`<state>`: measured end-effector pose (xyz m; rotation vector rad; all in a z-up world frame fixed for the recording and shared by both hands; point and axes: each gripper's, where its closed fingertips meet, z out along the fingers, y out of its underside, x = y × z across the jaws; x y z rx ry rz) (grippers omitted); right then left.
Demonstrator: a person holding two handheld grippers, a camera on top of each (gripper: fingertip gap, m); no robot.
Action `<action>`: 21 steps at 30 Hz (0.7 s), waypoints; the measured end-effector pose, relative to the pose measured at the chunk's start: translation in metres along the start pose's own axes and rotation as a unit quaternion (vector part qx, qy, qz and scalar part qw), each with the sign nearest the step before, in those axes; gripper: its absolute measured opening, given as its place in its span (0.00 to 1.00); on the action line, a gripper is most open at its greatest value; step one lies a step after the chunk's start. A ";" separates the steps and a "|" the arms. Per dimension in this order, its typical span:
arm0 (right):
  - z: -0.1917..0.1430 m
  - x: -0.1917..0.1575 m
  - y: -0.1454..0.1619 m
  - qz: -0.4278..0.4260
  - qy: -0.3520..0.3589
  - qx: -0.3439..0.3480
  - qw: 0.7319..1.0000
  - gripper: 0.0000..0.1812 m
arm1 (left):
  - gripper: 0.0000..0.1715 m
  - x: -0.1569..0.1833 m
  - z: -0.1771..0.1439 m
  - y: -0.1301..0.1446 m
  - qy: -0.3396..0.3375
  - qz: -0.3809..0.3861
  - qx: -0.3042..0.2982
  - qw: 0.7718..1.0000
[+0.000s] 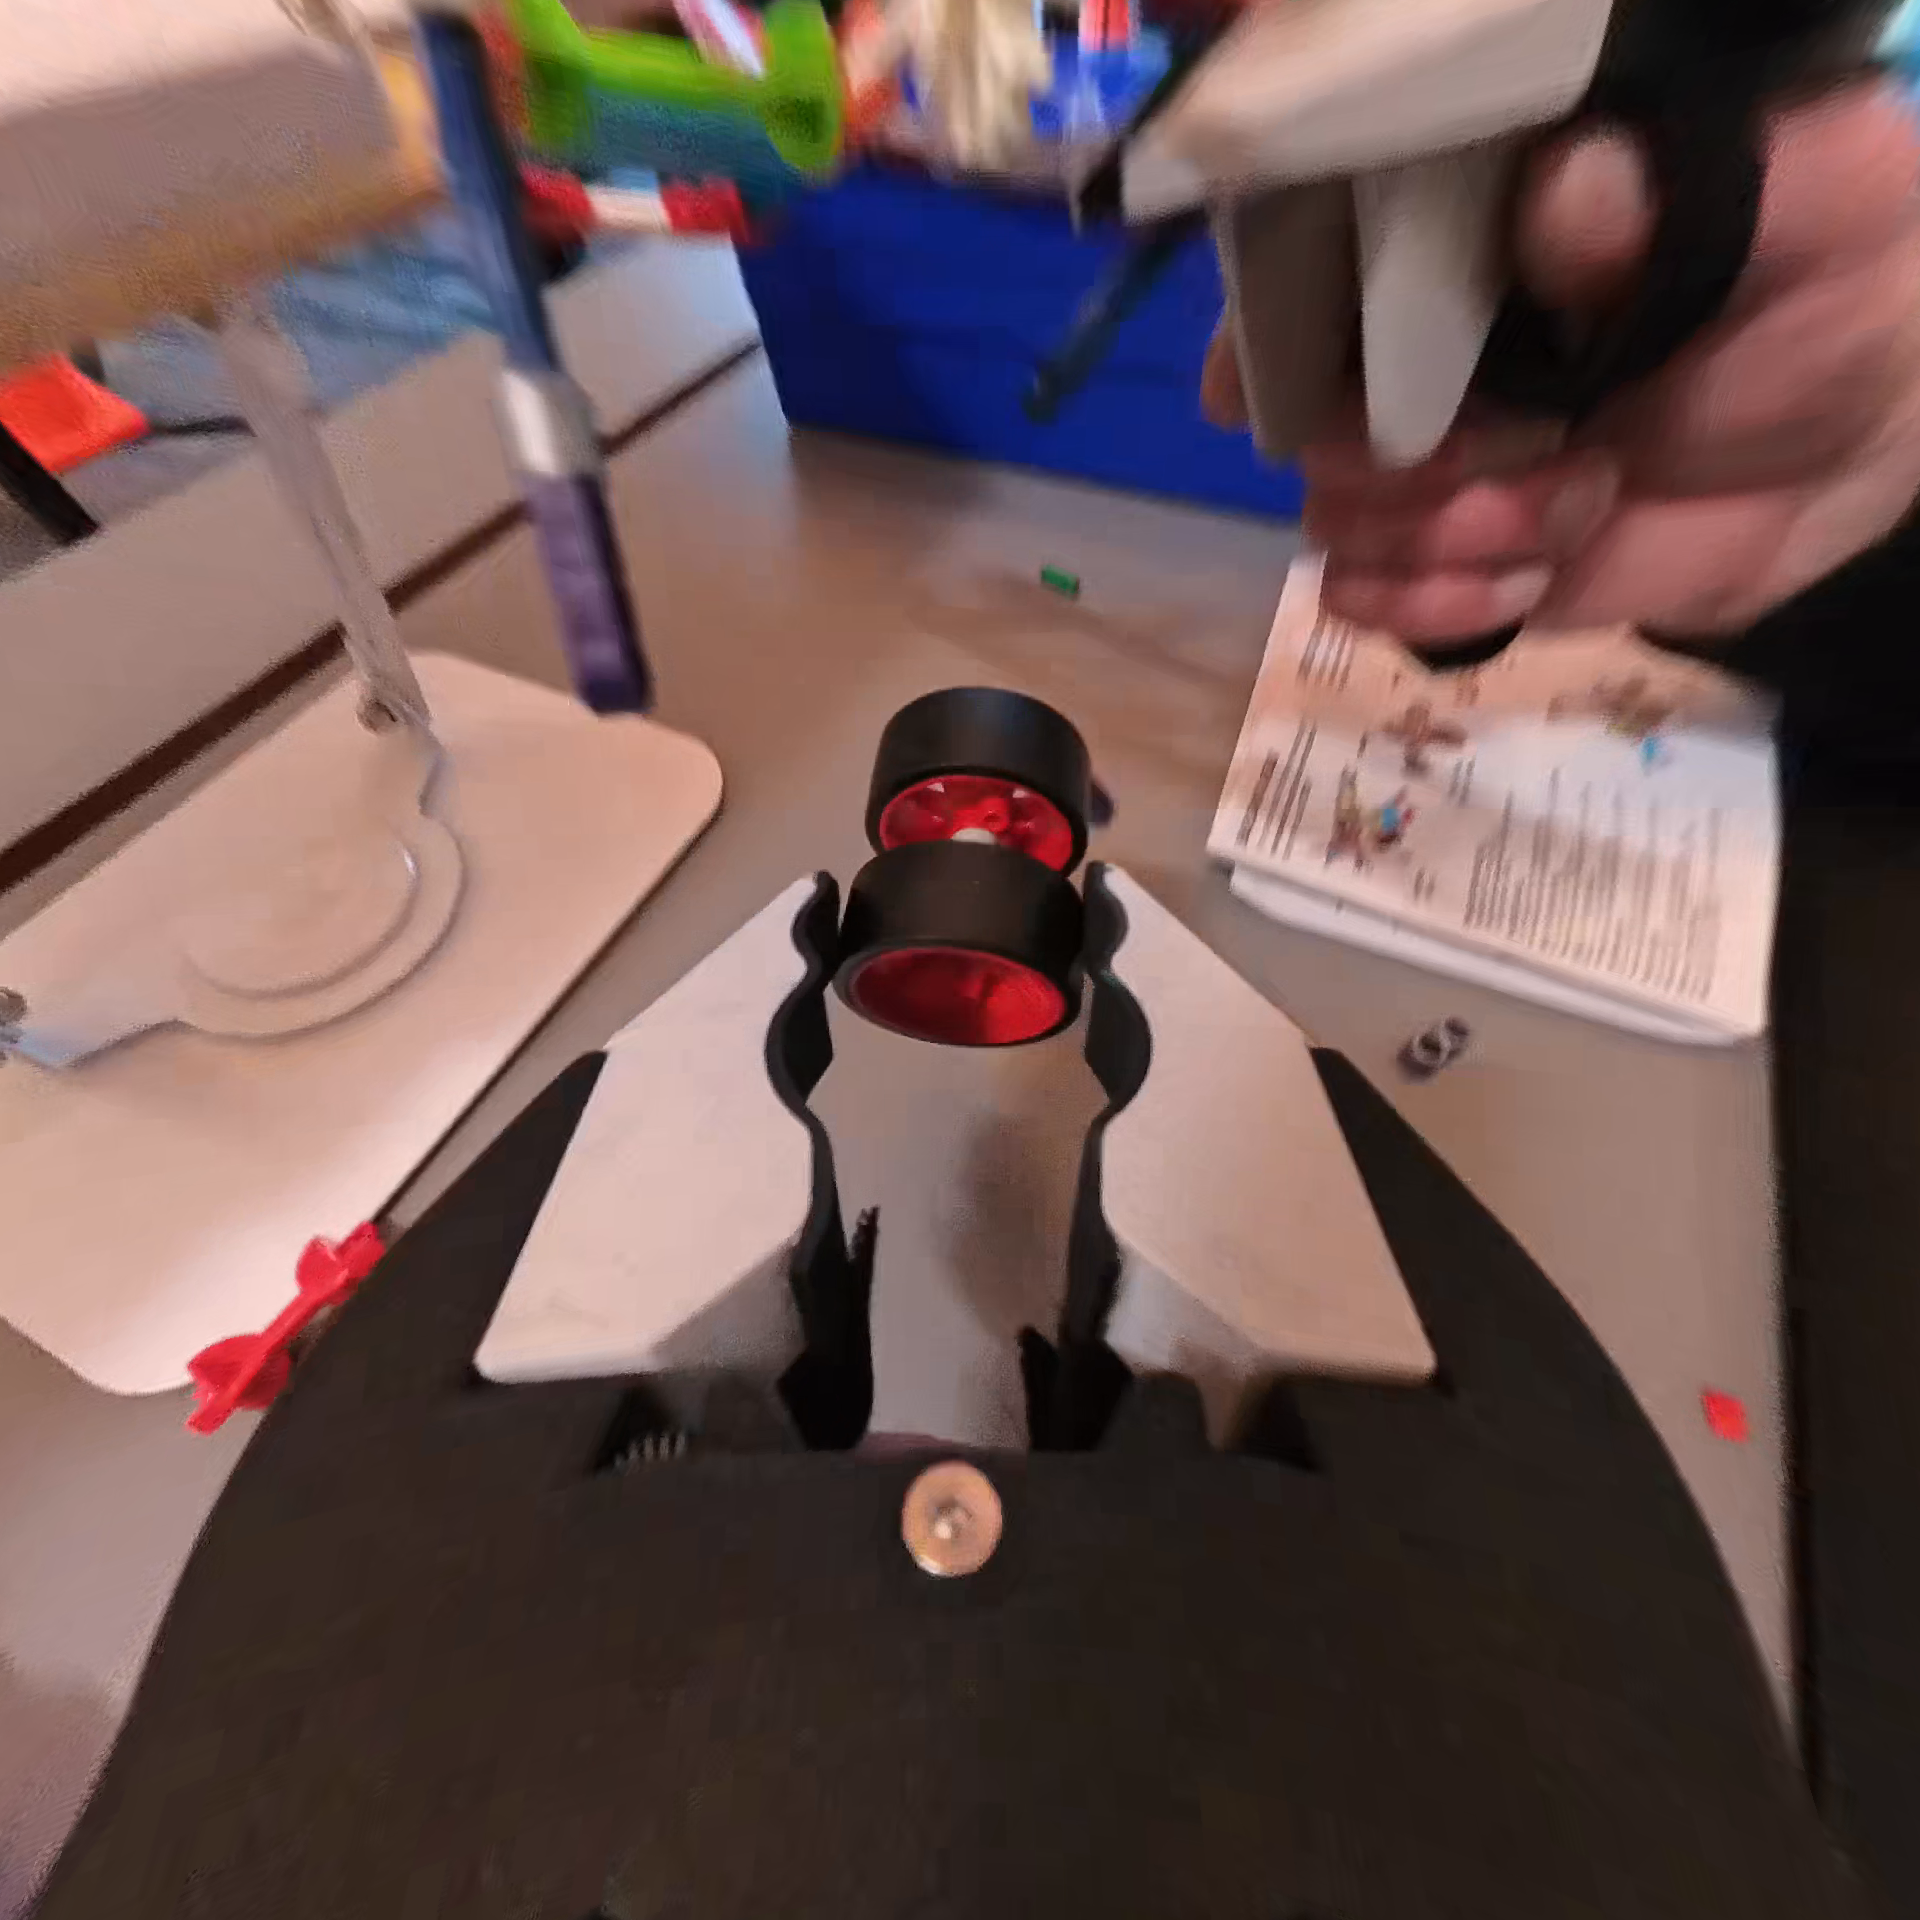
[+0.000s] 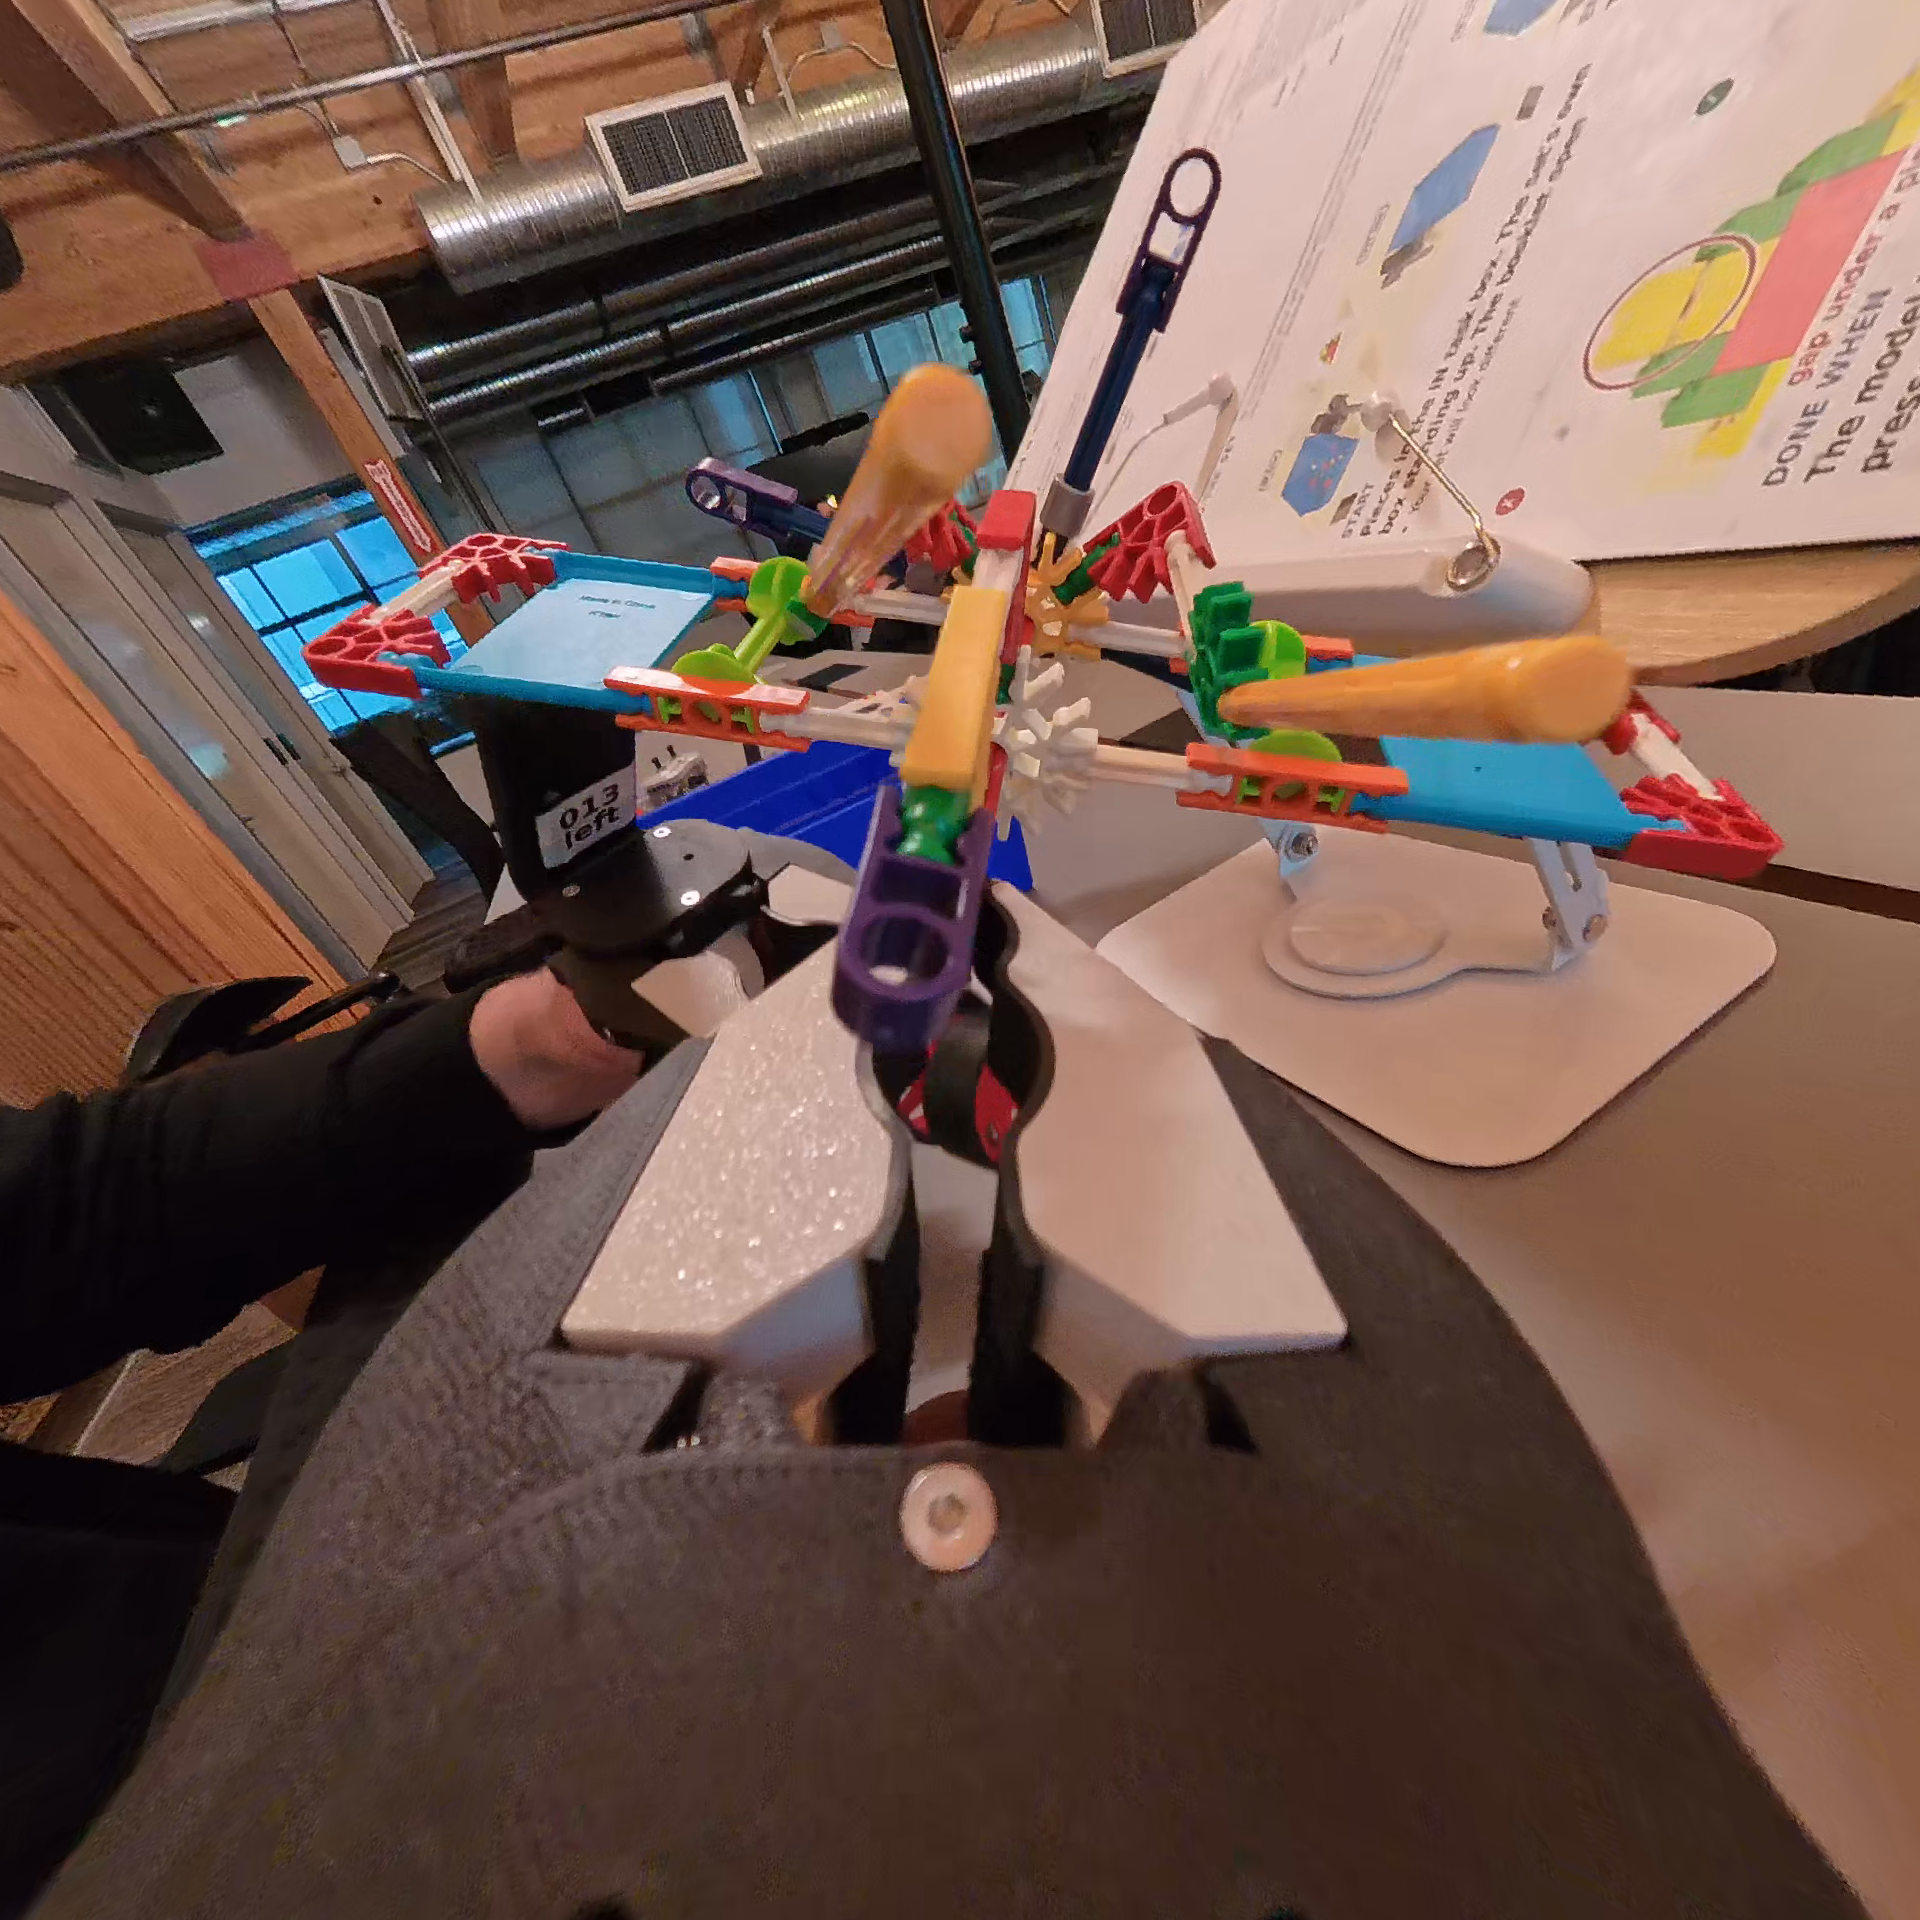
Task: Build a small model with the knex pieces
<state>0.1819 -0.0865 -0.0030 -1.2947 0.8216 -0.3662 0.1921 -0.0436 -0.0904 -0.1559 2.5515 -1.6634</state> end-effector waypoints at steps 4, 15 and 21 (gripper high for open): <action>-0.003 -0.011 -0.015 -0.001 -0.011 0.032 0.999 0.00 | 0.26 0.001 -0.016 -0.039 0.019 -0.061 0.096 0.993; -0.020 -0.040 -0.057 -0.001 -0.022 0.136 0.990 0.01 | 0.26 0.021 -0.051 -0.116 0.125 -0.181 0.304 0.927; -0.027 -0.053 -0.070 0.005 -0.038 0.178 0.983 0.01 | 0.25 0.025 -0.066 -0.141 0.154 -0.223 0.384 0.882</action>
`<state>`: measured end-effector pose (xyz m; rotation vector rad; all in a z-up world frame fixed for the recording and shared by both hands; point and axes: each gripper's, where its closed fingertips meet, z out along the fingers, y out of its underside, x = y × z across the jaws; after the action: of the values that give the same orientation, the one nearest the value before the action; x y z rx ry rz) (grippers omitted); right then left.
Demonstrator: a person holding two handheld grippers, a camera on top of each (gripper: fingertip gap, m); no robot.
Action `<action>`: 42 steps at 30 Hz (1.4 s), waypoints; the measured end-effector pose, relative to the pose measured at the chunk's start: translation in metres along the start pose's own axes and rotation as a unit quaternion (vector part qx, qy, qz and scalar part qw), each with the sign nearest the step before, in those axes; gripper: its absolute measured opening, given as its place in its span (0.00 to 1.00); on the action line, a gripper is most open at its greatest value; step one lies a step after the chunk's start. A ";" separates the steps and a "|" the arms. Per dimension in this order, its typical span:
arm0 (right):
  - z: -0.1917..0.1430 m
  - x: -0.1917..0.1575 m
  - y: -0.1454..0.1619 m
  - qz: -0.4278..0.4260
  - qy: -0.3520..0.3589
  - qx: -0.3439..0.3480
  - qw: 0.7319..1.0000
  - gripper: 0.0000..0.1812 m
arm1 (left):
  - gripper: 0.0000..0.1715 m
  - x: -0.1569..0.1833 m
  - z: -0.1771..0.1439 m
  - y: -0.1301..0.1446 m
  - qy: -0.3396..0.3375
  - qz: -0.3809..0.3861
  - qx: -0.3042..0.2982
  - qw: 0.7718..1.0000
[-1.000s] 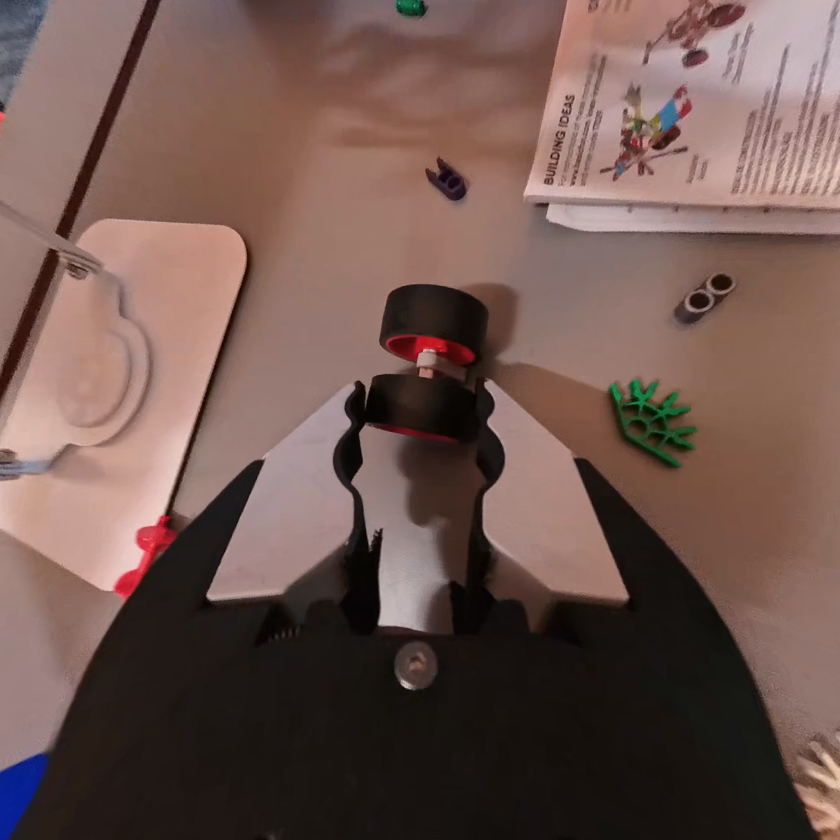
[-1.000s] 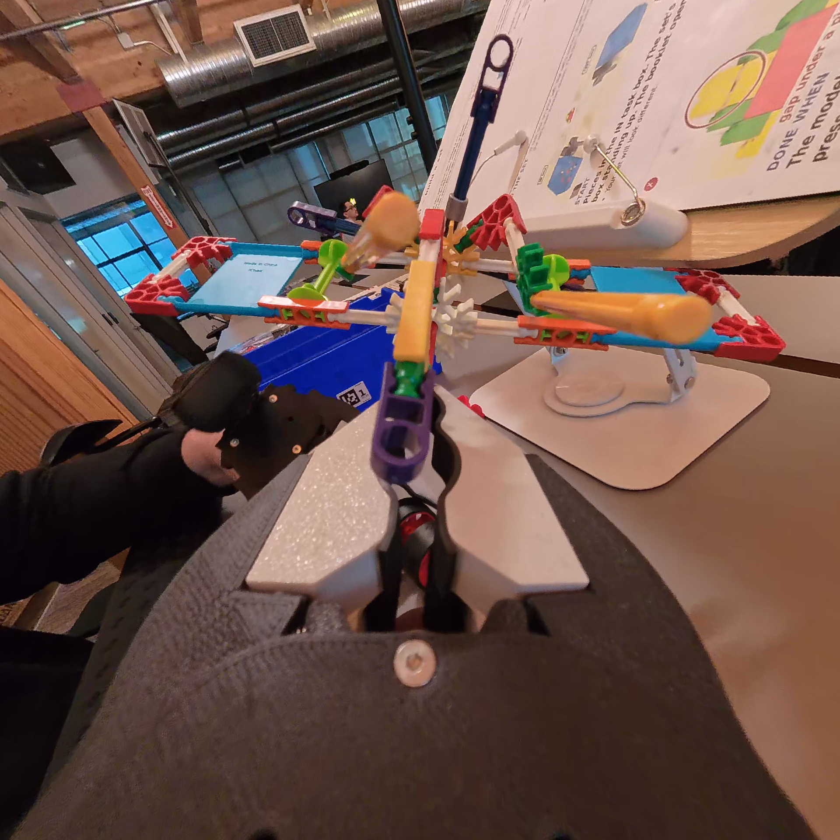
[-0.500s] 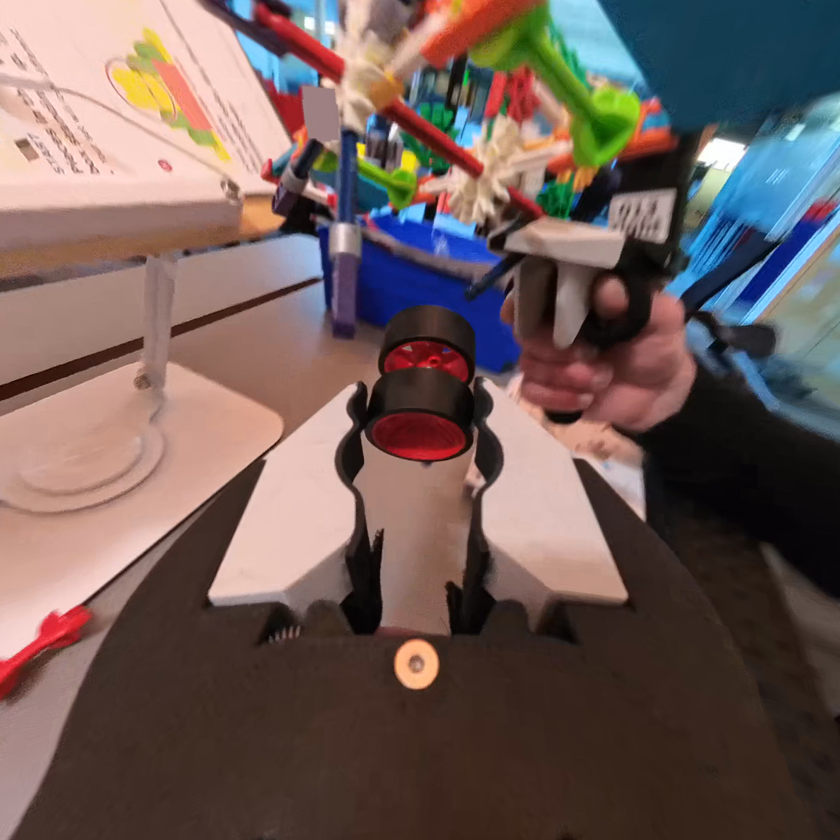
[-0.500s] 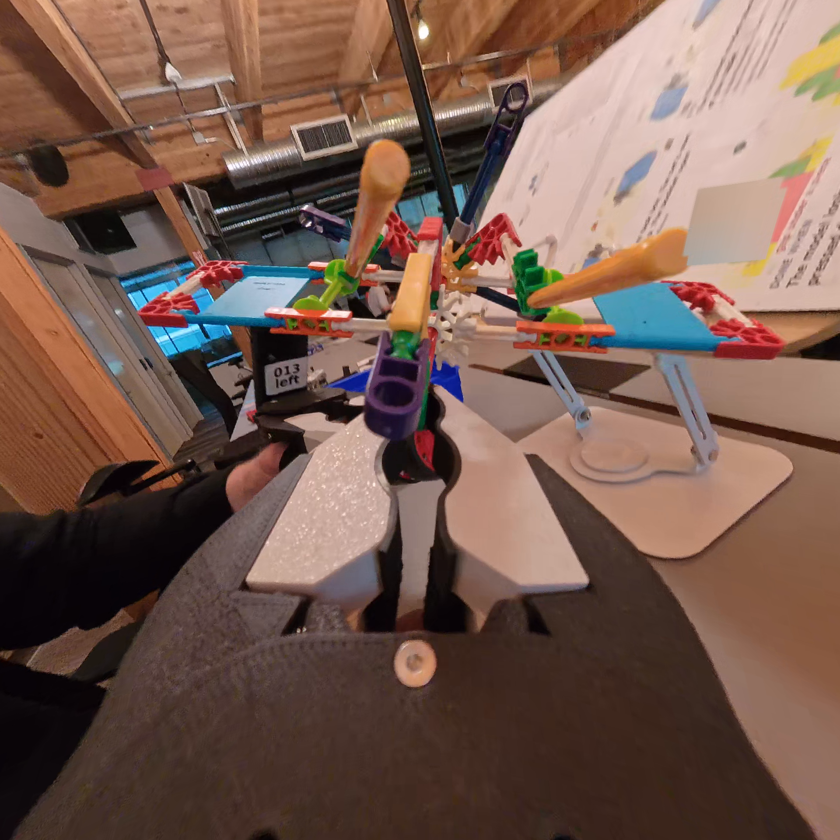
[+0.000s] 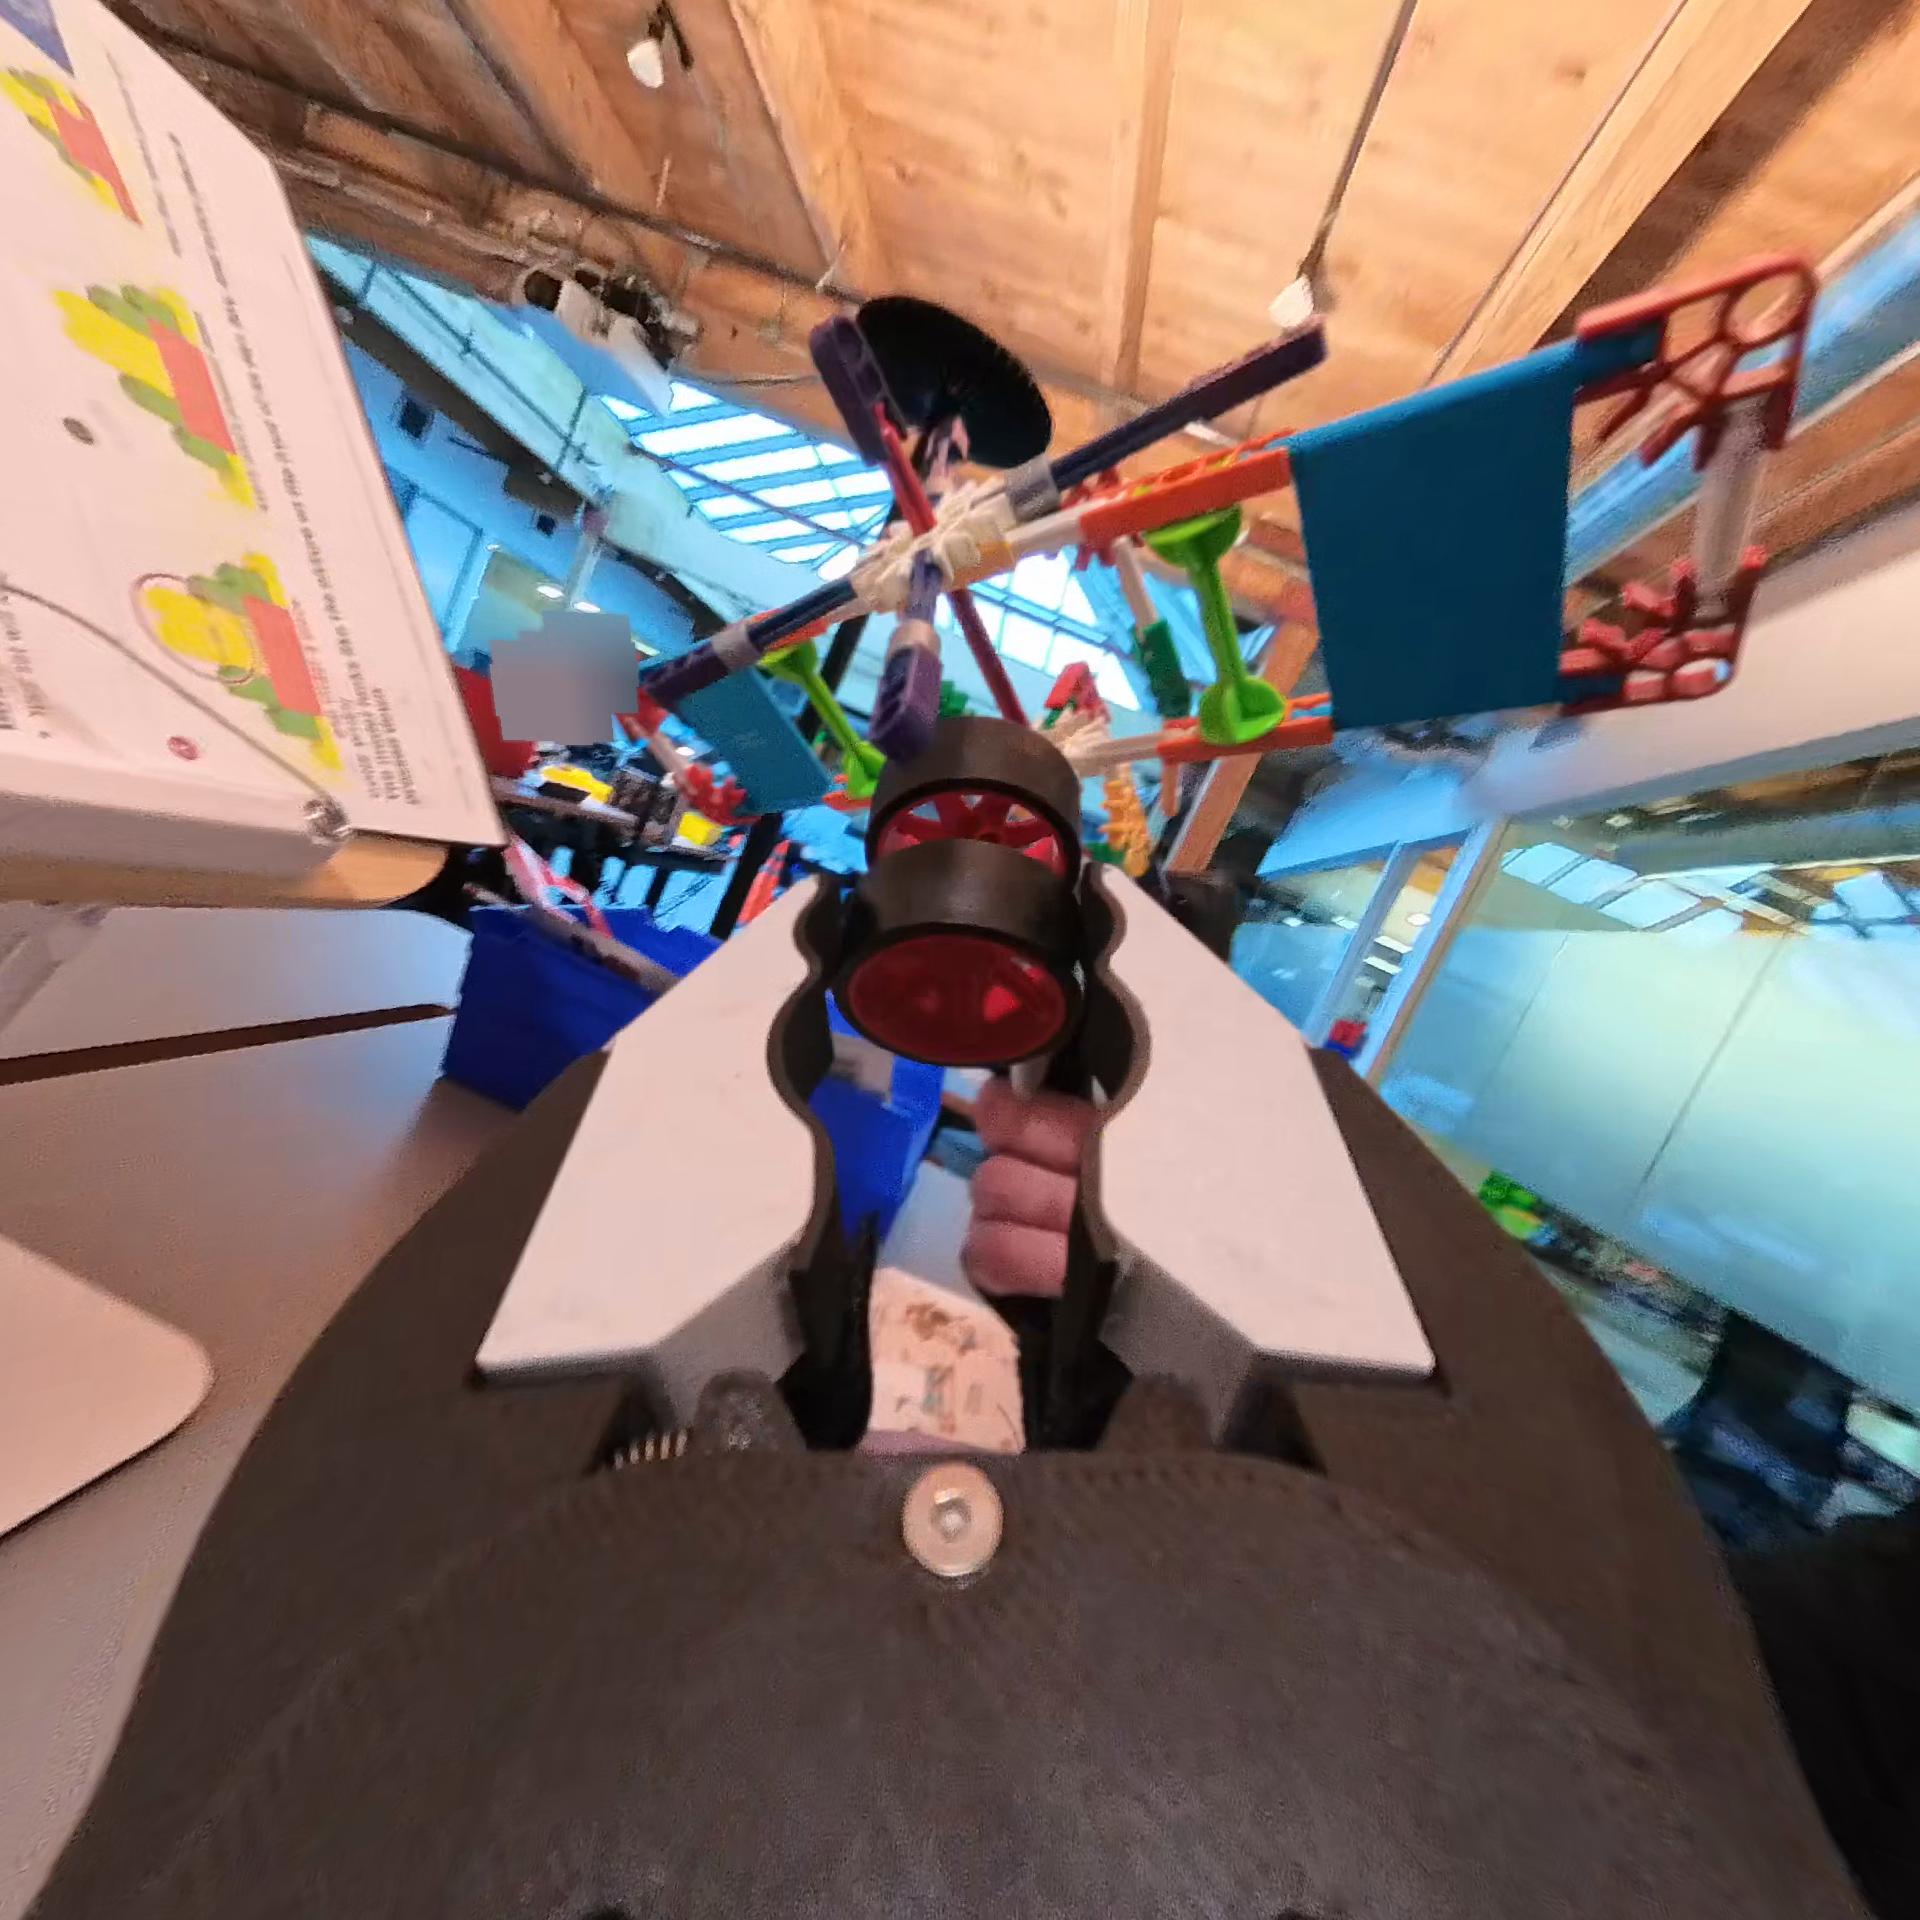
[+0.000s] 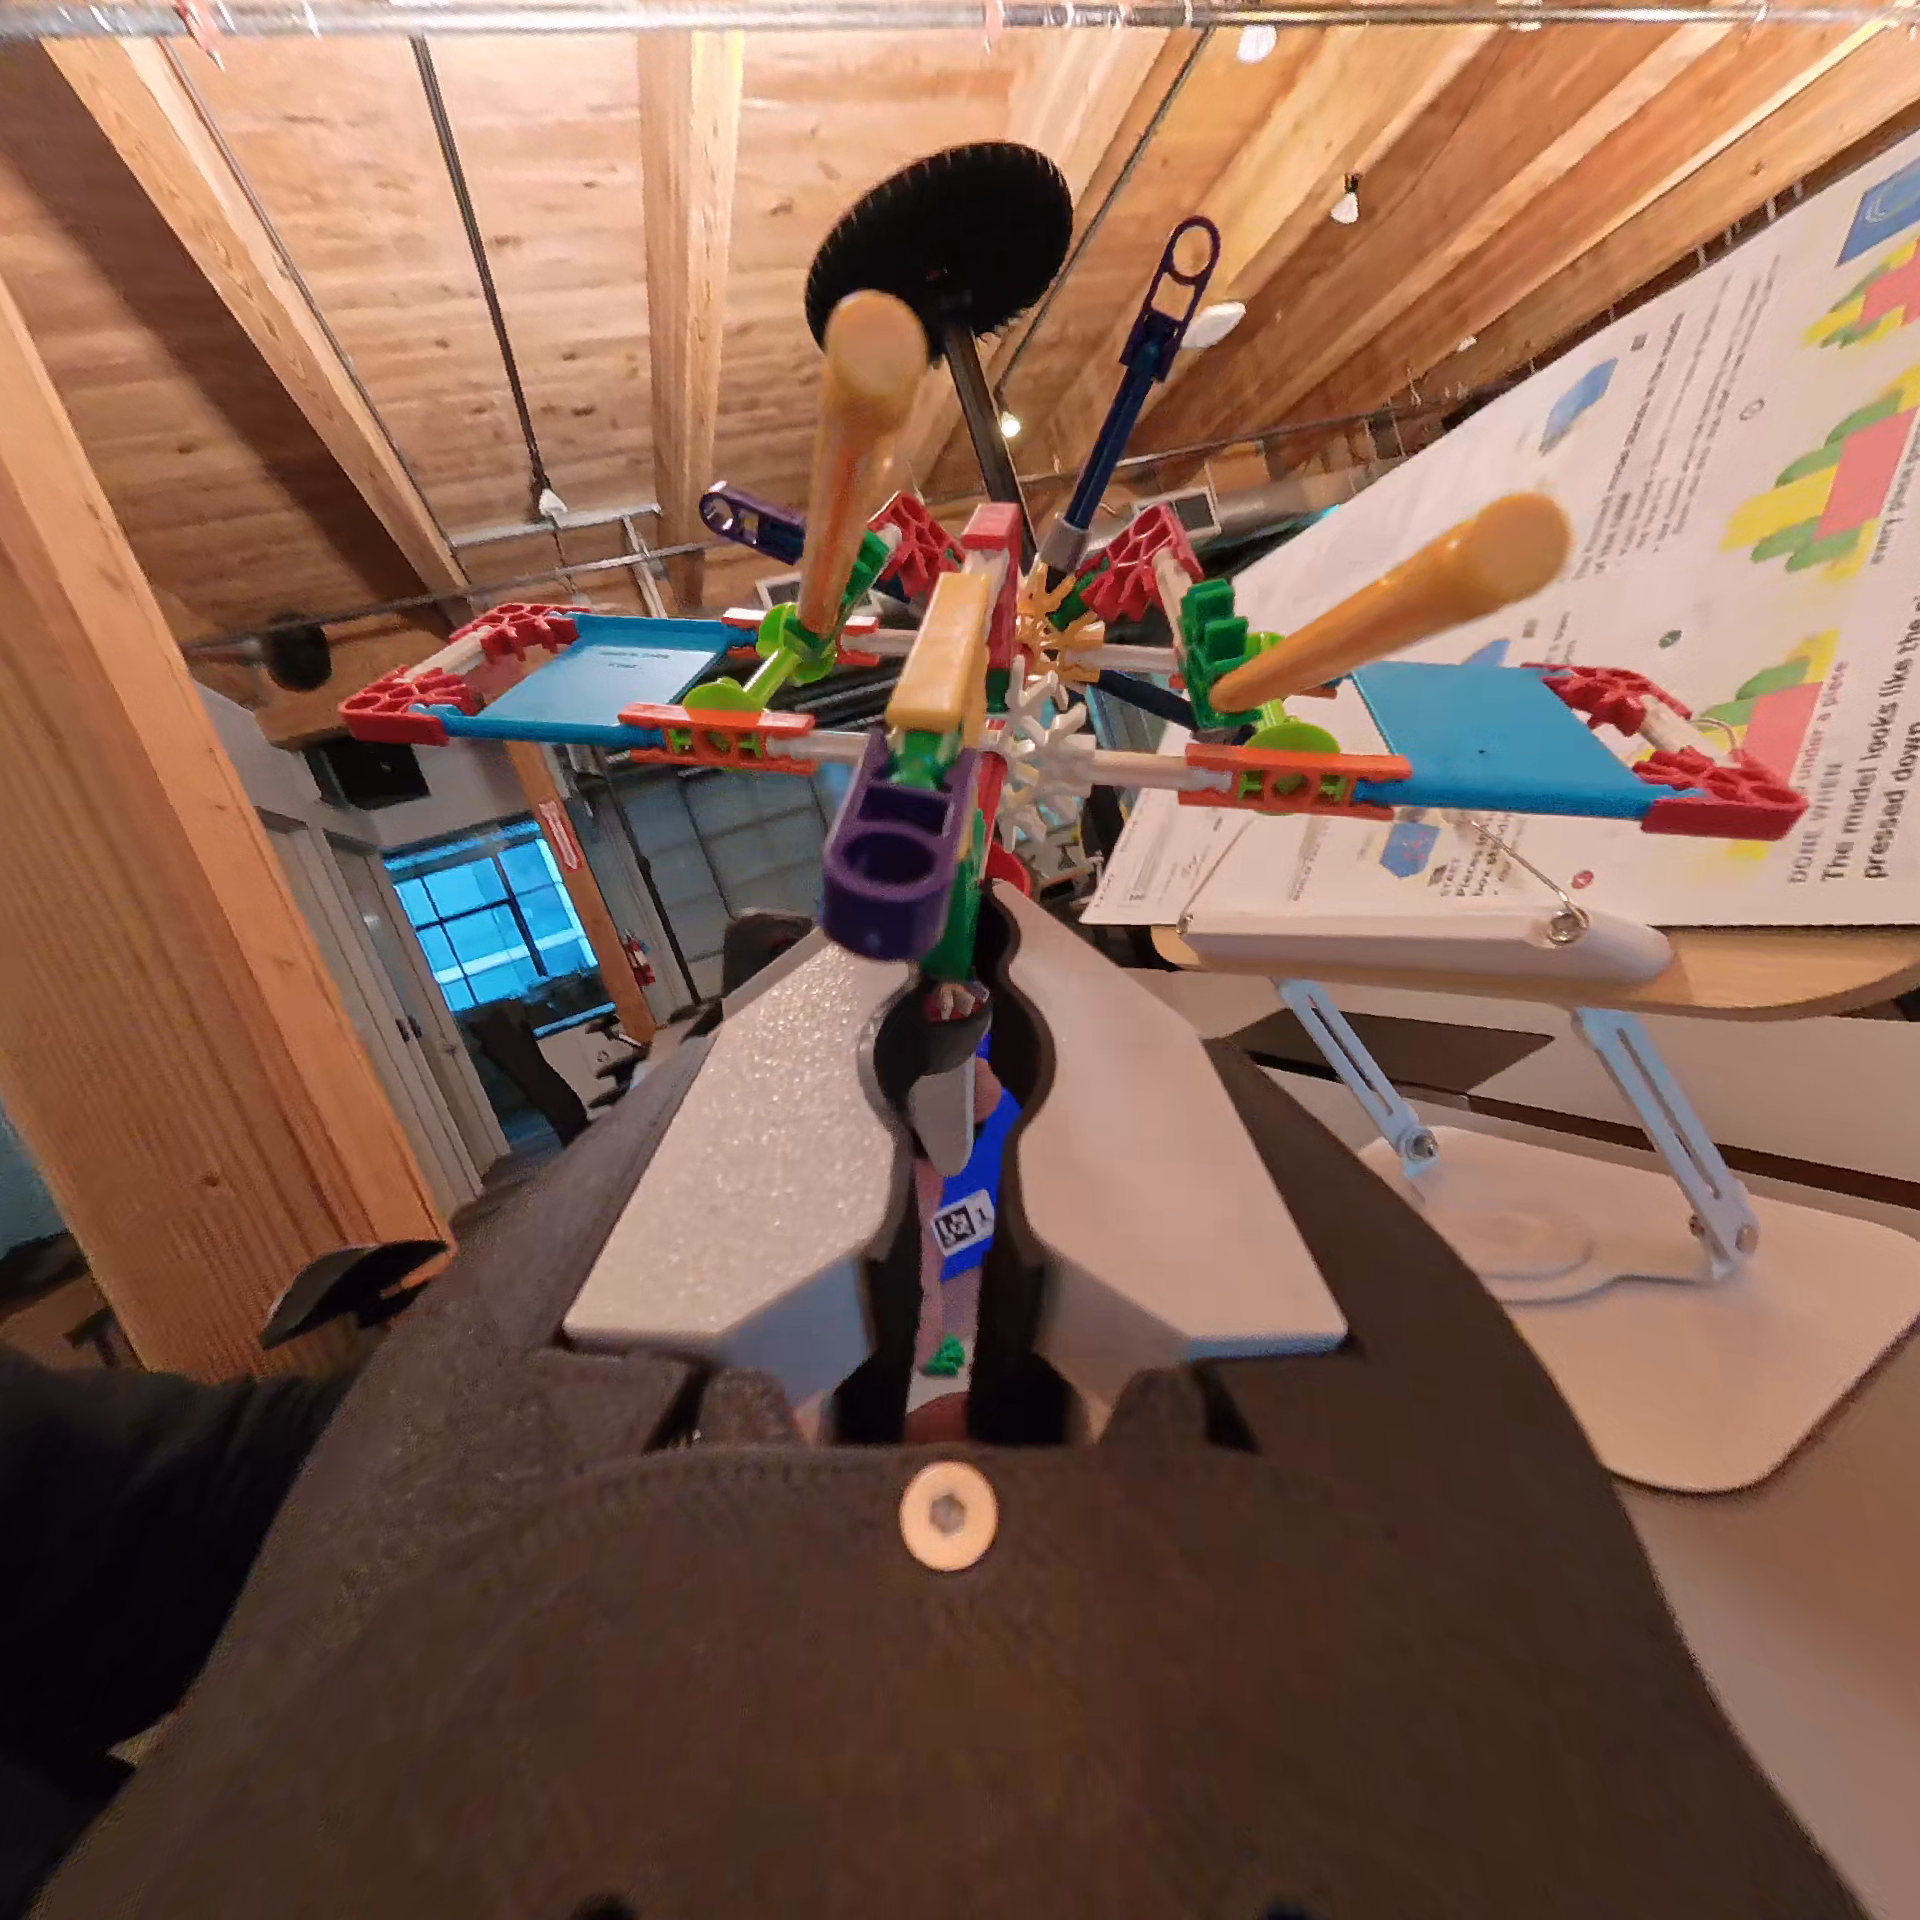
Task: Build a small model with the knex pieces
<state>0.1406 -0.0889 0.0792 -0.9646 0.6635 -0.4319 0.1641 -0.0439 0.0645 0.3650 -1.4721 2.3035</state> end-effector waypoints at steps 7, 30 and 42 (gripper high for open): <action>0.005 -0.019 -0.003 0.016 -0.031 0.025 0.999 0.00 | 0.25 0.018 0.009 -0.012 0.036 -0.030 0.055 0.997; 0.010 -0.029 -0.011 0.007 -0.031 0.088 0.996 0.01 | 0.25 0.026 0.017 -0.017 0.029 -0.070 0.127 0.989; 0.011 -0.032 -0.018 -0.030 -0.001 0.123 0.992 0.00 | 0.25 0.027 0.017 -0.022 0.004 -0.090 0.187 0.978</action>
<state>0.1244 -0.0718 0.1094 -0.7523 0.5666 -0.5524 0.1502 -0.0466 0.1006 0.5678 -0.9490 2.4202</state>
